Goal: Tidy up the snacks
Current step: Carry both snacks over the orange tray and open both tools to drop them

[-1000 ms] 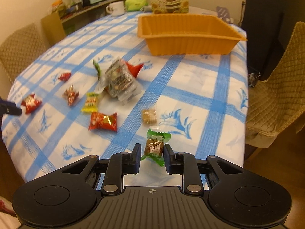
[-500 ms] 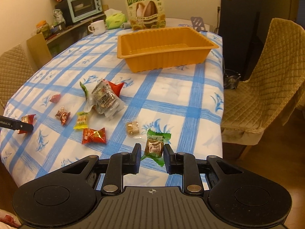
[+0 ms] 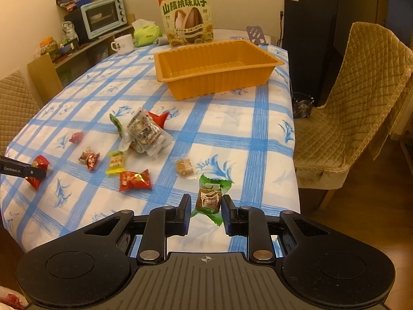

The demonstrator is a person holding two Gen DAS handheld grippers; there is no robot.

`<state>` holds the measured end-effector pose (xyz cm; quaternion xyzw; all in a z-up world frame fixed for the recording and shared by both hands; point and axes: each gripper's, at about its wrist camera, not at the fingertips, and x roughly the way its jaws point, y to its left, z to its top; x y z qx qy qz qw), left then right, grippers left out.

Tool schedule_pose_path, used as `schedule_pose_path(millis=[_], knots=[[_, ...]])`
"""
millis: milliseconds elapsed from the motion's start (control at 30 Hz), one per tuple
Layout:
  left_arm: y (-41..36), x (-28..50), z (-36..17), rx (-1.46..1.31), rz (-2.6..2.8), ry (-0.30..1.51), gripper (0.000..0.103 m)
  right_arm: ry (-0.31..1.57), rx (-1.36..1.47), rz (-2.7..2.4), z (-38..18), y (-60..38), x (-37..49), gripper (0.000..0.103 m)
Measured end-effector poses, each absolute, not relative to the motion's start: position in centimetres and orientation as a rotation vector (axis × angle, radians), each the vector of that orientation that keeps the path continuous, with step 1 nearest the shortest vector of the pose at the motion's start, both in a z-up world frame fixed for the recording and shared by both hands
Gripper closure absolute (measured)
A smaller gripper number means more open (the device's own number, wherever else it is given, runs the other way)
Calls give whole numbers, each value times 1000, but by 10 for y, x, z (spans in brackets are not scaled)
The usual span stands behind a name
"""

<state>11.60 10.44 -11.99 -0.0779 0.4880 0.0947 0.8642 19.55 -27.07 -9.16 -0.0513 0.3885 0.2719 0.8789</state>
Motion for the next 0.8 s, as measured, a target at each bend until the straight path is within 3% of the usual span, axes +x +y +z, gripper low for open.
schedule_pose_path(millis=[367, 800], knots=[[75, 130, -68, -124, 34, 917, 81, 802, -35, 582, -74, -257, 191, 78], [0, 256, -28, -166, 28, 811, 81, 734, -18, 730, -42, -265, 332, 77]])
